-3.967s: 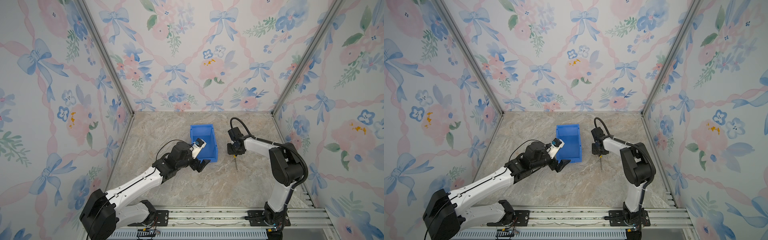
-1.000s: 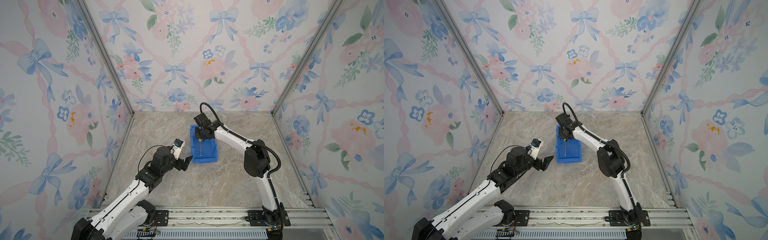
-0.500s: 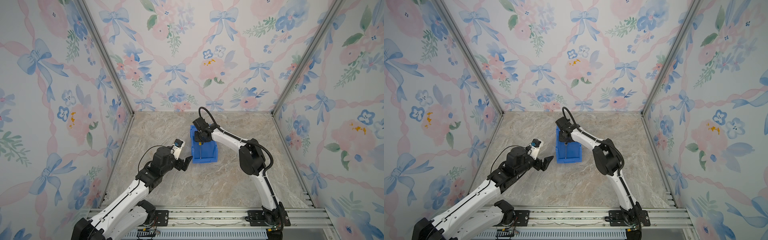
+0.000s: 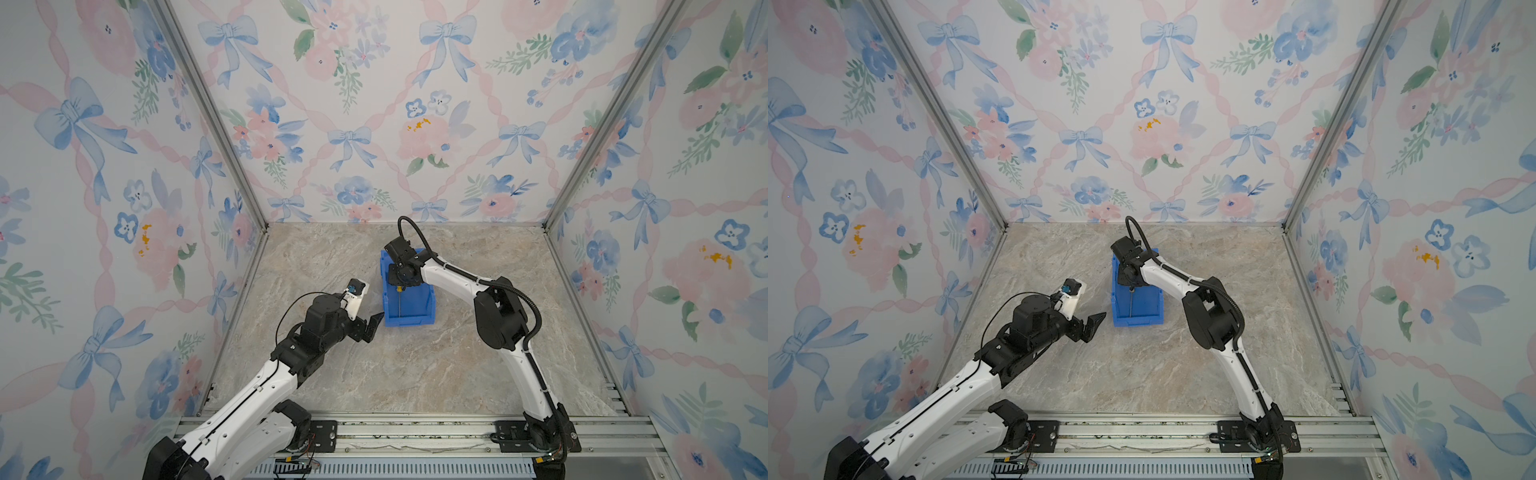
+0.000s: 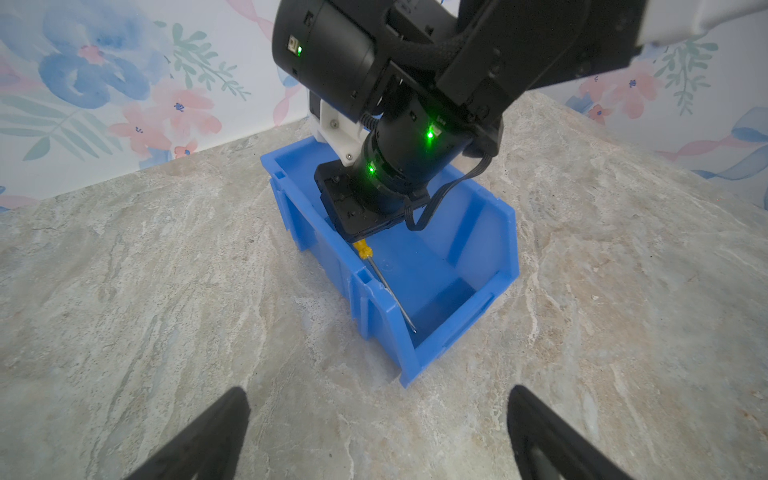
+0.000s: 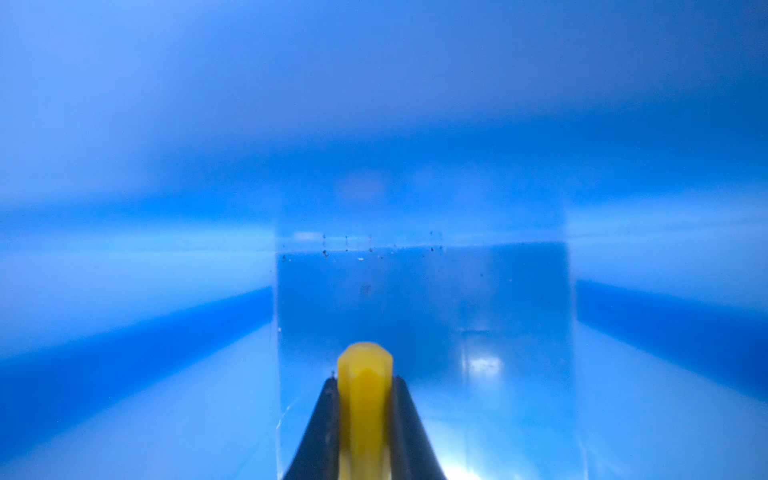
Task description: Put the screwdriver in the bin
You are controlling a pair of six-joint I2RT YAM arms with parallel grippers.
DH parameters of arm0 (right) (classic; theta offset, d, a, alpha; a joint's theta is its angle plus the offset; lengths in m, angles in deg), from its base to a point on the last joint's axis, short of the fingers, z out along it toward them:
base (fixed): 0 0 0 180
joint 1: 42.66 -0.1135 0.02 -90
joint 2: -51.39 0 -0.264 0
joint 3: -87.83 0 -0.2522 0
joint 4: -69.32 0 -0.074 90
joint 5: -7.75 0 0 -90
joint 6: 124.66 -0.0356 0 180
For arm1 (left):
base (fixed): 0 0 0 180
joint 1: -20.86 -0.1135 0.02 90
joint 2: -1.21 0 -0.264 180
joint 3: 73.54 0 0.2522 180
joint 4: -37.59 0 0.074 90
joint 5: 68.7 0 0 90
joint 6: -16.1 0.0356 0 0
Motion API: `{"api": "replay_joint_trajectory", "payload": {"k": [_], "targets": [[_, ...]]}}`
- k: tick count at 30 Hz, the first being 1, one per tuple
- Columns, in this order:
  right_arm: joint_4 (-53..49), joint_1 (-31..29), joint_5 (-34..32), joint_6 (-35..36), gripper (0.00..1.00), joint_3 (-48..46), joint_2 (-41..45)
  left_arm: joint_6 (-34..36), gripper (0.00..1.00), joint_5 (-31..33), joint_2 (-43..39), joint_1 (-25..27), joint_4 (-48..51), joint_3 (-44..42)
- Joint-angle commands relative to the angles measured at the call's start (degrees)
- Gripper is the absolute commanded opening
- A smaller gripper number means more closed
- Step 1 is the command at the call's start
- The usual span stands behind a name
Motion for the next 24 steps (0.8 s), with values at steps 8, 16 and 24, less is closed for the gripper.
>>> {"api": "replay_joint_trajectory", "payload": {"k": [8,16,24], "targets": [[0.16,0.02,-1.42,0.77,0.2,-1.91,0.42,-0.3,0.98,0.3,-0.62,-0.47,0.05,-0.62],[0.67,-0.58,-2.4,3.17,0.32,-0.94,2.75,-0.43,0.98,0.37,-1.39,-0.47,0.0,-0.63],[0.99,-1.75,-5.19,4.27,0.36,-1.53,8.46,-0.9,0.98,1.04,-2.27,-0.41,0.01,-0.7]]}}
